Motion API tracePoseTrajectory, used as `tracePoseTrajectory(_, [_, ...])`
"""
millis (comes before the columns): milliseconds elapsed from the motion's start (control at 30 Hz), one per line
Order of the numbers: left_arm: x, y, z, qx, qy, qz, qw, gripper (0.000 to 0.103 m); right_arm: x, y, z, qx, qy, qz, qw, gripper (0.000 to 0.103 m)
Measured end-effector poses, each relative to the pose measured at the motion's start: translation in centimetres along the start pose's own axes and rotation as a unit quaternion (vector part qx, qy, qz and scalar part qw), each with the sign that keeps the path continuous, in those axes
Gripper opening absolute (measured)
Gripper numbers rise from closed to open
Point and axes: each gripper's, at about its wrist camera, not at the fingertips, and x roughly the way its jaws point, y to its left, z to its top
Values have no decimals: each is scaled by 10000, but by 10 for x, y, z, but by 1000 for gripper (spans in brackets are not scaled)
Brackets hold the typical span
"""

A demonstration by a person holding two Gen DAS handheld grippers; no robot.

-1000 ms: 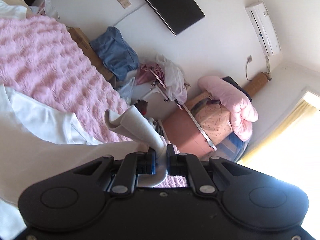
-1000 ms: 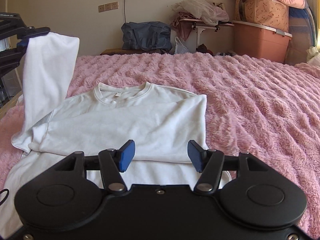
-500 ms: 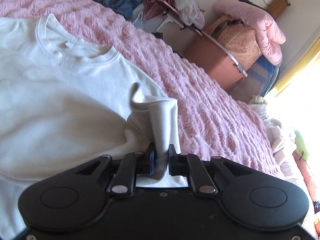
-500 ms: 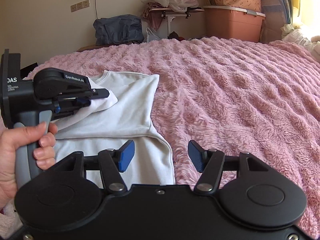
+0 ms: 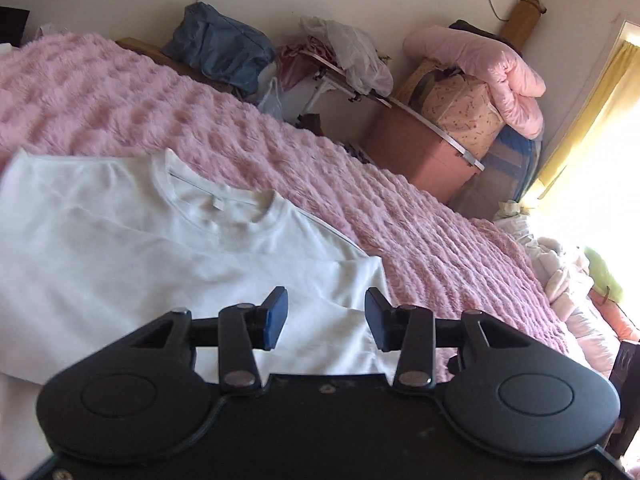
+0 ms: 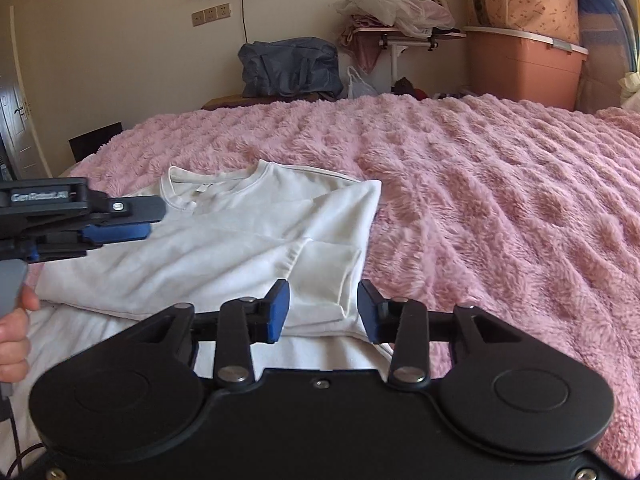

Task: Fold small clothes
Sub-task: 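Move both tools over the folded shirt toward its hem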

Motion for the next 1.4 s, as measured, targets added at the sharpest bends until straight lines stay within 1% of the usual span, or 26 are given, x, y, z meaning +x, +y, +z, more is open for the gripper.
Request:
tracePoseTrajectory(67, [-20, 30, 9, 61, -46, 455, 9989, 45, 17, -2, 7, 89, 27, -73, 9999, 41])
tracePoseTrajectory(133, [-28, 53, 13, 109, -57, 785, 9968, 45, 37, -7, 10, 204, 141, -143, 9996, 42])
tracePoseTrajectory(167, [-30, 68, 14, 54, -25, 993, 9950, 45, 45, -9, 10, 250, 172, -194, 9994, 42])
tracePoseTrajectory(233, [-33, 92, 14, -126, -13, 1177, 9930, 45, 62, -14, 10, 383, 266, -305, 9984, 43])
tracePoseTrajectory(300, [-33, 113, 11, -301, 22, 1383, 9899, 45, 76, -20, 11, 603, 352, -207, 9973, 42])
tracePoseTrajectory(400, [-31, 133, 2, -505, 50, 1513, 9872, 45, 94, -24, 11, 932, 491, -150, 9943, 41])
tracePoseTrajectory(467, [-26, 140, -5, -568, 122, 1541, 9864, 46, 103, -25, 11, 1108, 602, -2, 9920, 16])
tracePoseTrajectory(500, [-26, 143, -8, -621, 114, 1545, 9860, 46, 106, -24, 11, 1103, 658, 61, 9917, 7])
tracePoseTrajectory(533, [-28, 142, -10, -606, 41, 1552, 9860, 46, 107, -18, 11, 997, 691, 26, 9926, 7])
tracePoseTrajectory(633, [-37, 131, -14, -343, -231, 1748, 9837, 47, 96, -11, 16, 665, 470, -169, 9965, 6])
tracePoseTrajectory(700, [-35, 132, -16, -276, -216, 1906, 9810, 47, 89, -14, 17, 676, 394, -216, 9967, 6])
tracePoseTrajectory(767, [-30, 142, -24, -401, -60, 1908, 9808, 47, 95, -18, 10, 652, 560, -234, 9960, 6])
tracePoseTrajectory(833, [-27, 146, -26, -424, -46, 1899, 9809, 47, 107, -19, -3, 575, 749, -286, 9951, 5])
tracePoseTrajectory(900, [-27, 142, -23, -383, 3, 1943, 9802, 47, 110, -18, -10, 615, 707, -305, 9951, 5])
tracePoseTrajectory(1000, [-39, 137, -16, -612, -91, 1821, 9813, 47, 107, -18, -8, 744, 664, -370, 9943, 6])
tracePoseTrajectory(1067, [-51, 128, -12, -607, -136, 1712, 9833, 47, 101, -16, -5, 758, 628, -425, 9942, 10])
tracePoseTrajectory(1100, [-54, 125, -12, -585, -147, 1636, 9847, 47, 95, -14, -3, 774, 578, -429, 9944, 16])
tracePoseTrajectory(1133, [-58, 120, -12, -517, -150, 1557, 9863, 48, 88, -10, -1, 767, 485, -405, 9951, 16])
tracePoseTrajectory(1233, [-58, 111, -15, -326, -36, 1469, 9886, 48, 69, 4, 5, 582, 217, -96, 9980, 17])
tracePoseTrajectory(1300, [-53, 113, -19, -331, 101, 1526, 9877, 48, 63, 18, 5, 340, 105, 69, 9993, 19])
tracePoseTrajectory(1333, [-50, 115, -21, -370, 195, 1606, 9861, 48, 62, 25, 4, 175, 125, 178, 9996, 22])
tracePoseTrajectory(1400, [-45, 124, -27, -485, 311, 1728, 9833, 48, 68, 37, 0, -100, 312, 241, 9992, 24])
